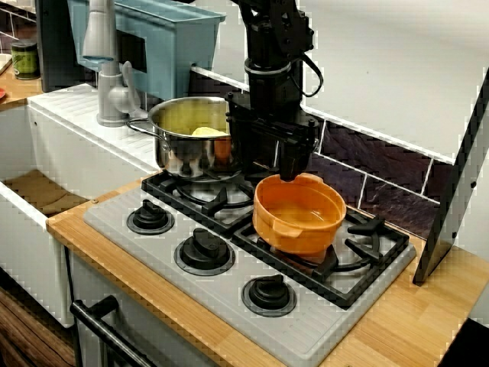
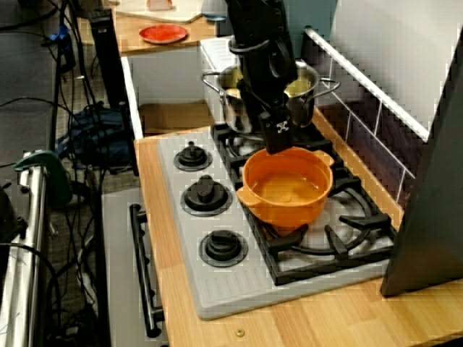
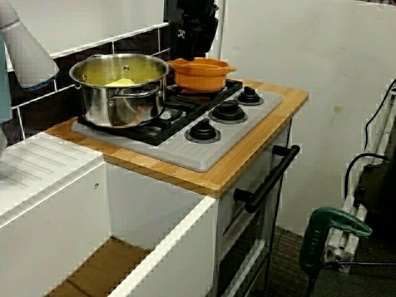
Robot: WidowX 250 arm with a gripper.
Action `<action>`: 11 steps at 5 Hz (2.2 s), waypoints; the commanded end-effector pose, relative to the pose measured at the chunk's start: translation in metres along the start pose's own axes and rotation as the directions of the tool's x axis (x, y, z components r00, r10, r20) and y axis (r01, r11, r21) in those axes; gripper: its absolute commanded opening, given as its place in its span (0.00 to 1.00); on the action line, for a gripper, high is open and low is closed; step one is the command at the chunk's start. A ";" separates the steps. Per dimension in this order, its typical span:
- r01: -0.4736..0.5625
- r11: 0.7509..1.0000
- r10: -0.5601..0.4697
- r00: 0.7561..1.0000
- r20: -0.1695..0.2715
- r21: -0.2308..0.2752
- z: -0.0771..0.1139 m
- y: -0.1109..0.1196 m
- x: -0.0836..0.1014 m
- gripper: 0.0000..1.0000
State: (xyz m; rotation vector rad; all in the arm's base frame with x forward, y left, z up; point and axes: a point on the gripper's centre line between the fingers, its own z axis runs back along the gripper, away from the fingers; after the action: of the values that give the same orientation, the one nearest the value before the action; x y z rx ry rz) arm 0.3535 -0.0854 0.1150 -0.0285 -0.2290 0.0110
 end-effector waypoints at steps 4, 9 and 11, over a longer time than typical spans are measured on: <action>-0.010 0.999 0.009 1.000 0.025 0.032 -0.004 -0.011 -0.010 1.00; -0.015 0.997 0.018 0.999 -0.030 0.080 -0.049 0.003 -0.015 0.00; -0.007 1.000 0.009 0.997 -0.077 0.023 -0.035 -0.003 -0.004 0.00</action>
State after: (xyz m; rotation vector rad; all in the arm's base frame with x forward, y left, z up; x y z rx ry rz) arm 0.3483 -0.0872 0.0623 0.0111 -0.0911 0.0241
